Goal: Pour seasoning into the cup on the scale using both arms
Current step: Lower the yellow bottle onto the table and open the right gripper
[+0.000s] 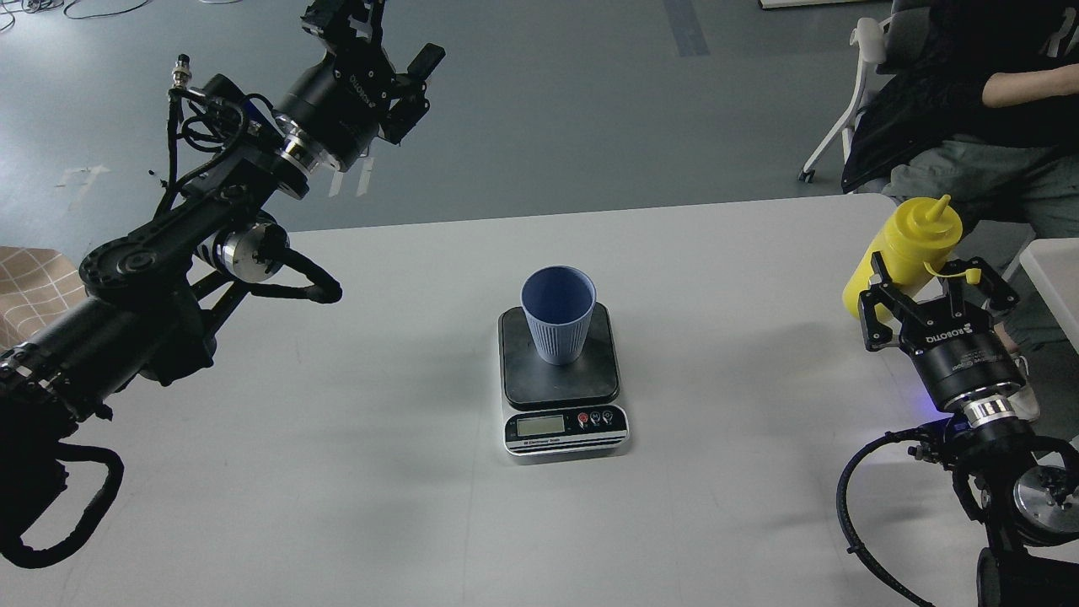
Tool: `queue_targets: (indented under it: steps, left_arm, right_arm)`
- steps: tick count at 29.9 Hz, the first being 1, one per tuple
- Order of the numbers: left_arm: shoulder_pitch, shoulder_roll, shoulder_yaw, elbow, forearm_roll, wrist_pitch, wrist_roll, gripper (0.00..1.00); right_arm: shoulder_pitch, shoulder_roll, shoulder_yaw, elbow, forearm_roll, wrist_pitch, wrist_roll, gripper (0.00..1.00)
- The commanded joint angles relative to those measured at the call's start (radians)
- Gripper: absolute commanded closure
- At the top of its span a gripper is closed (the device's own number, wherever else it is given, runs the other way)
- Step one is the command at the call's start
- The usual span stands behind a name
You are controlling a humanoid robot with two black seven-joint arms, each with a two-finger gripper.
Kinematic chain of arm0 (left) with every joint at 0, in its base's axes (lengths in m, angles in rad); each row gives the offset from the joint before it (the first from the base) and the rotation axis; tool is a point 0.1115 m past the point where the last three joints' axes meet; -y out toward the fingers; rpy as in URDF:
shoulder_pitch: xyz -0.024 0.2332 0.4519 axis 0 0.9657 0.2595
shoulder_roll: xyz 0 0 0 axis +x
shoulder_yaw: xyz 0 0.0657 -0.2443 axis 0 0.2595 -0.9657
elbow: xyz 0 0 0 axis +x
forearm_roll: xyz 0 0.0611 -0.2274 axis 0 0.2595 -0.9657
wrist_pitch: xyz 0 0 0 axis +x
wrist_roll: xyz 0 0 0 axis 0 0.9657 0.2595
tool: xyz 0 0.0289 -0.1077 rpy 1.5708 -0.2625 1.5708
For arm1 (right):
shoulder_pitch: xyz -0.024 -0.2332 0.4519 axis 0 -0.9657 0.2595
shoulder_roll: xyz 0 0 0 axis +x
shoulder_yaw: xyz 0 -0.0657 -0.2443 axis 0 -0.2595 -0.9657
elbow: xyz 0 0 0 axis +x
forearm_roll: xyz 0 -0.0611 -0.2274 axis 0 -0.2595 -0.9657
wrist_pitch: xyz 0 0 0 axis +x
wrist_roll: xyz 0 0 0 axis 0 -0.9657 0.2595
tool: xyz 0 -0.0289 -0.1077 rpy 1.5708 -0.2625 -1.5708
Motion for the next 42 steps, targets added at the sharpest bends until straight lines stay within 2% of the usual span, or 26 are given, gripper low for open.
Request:
queue_targets:
  steps: [1, 14, 20, 22, 24, 27, 29, 31, 32, 36, 40, 42]
  left_arm:
    - [0.000, -0.004, 0.009, 0.003, 0.000, 0.000, 0.000, 0.02]
    - [-0.001, -0.010, 0.017, 0.004, 0.002, 0.000, 0.000, 0.02]
    - [-0.005, -0.013, 0.017, 0.007, 0.002, 0.000, 0.000, 0.02]
    - [-0.005, -0.013, 0.017, 0.007, 0.002, 0.000, 0.000, 0.02]
    - [-0.005, -0.013, 0.017, 0.007, 0.002, 0.000, 0.000, 0.02]
    - [-0.005, -0.013, 0.017, 0.007, 0.002, 0.000, 0.000, 0.02]
    - [-0.005, -0.013, 0.017, 0.007, 0.003, 0.000, 0.000, 0.02]
    - [-0.005, -0.013, 0.017, 0.007, 0.009, 0.000, 0.000, 0.02]
    - [-0.003, -0.013, 0.019, 0.007, 0.011, 0.000, 0.000, 0.02]
    - [-0.001, -0.019, 0.017, 0.010, 0.011, 0.000, 0.000, 0.02]
    - [0.003, -0.034, 0.017, 0.012, 0.034, 0.000, 0.000, 0.02]
    - [0.006, -0.036, 0.019, 0.012, 0.041, 0.000, 0.000, 0.02]
  right_arm:
    - [-0.002, 0.000, -0.004, -0.033, 0.017, 0.000, 0.000, 0.92]
    - [-0.062, 0.000, -0.005, -0.073, 0.054, 0.000, -0.002, 0.89]
    - [-0.068, 0.000, -0.009, -0.073, 0.045, 0.000, -0.016, 0.71]
    - [-0.071, 0.000, -0.009, -0.070, 0.048, 0.000, -0.029, 0.62]
    - [-0.084, 0.000, -0.009, -0.065, 0.051, 0.000, -0.040, 0.48]
    - [-0.093, 0.000, -0.009, -0.058, 0.052, 0.000, -0.040, 0.42]
    - [-0.107, 0.000, -0.009, -0.047, 0.054, 0.000, -0.042, 0.26]
    - [-0.128, 0.000, -0.012, -0.035, 0.057, 0.000, -0.046, 0.17]
    - [-0.142, 0.000, -0.012, -0.024, 0.060, 0.000, -0.051, 0.09]
    - [-0.182, 0.000, -0.012, 0.004, 0.084, 0.000, -0.063, 0.04]
    - [-0.245, 0.000, -0.024, 0.066, 0.143, 0.000, -0.119, 0.02]
    - [-0.262, 0.000, -0.032, 0.085, 0.157, 0.000, -0.119, 0.02]
